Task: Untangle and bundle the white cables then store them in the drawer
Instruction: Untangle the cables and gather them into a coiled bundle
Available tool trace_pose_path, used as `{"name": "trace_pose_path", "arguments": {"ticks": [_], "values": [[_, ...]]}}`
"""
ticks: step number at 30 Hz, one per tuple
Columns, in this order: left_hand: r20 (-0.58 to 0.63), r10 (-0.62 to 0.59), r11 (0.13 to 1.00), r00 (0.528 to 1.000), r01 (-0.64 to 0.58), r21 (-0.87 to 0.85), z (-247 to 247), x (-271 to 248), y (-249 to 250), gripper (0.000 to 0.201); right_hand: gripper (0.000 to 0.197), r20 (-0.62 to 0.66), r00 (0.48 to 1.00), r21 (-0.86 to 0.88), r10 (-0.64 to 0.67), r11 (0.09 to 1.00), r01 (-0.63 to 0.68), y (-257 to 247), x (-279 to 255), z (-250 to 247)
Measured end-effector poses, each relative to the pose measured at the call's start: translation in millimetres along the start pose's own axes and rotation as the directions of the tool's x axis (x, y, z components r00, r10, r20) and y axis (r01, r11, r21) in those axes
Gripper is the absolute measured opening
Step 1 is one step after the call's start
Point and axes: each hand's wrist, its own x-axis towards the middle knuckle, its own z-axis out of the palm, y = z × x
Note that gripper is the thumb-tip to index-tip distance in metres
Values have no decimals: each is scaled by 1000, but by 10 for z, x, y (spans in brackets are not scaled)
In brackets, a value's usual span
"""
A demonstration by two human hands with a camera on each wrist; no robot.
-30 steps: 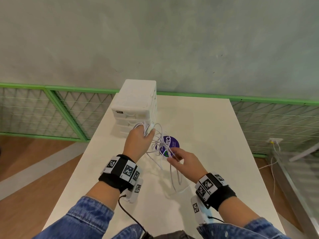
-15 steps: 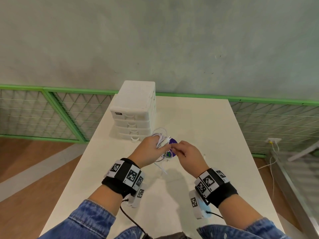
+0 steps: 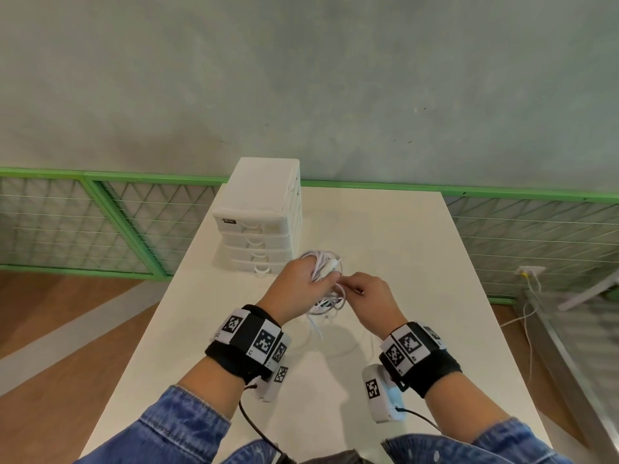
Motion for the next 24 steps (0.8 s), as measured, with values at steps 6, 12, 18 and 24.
{"name": "trace_pose_path", "arguments": {"ticks": [6,12,18,24], "values": [[-22,-1,1000,1000,1,17,-41,-3,-25,30,25,41,999,197,-9,980,0,-49,-39,-41],[-17,39,996,999,-37,79,-64,-55,15,38,9,-68,994,344,90,937,-61,-89,-40,-64],[155,-40,997,987,30,66,-73,-28,-67,27,13,11,998,479,68,875,-64,-115,-69,-49],[64,6,977,998,-19,213,-162,-33,-115,23,5,-39,998,388,57,921,-38,-34,-52,-93]]}}
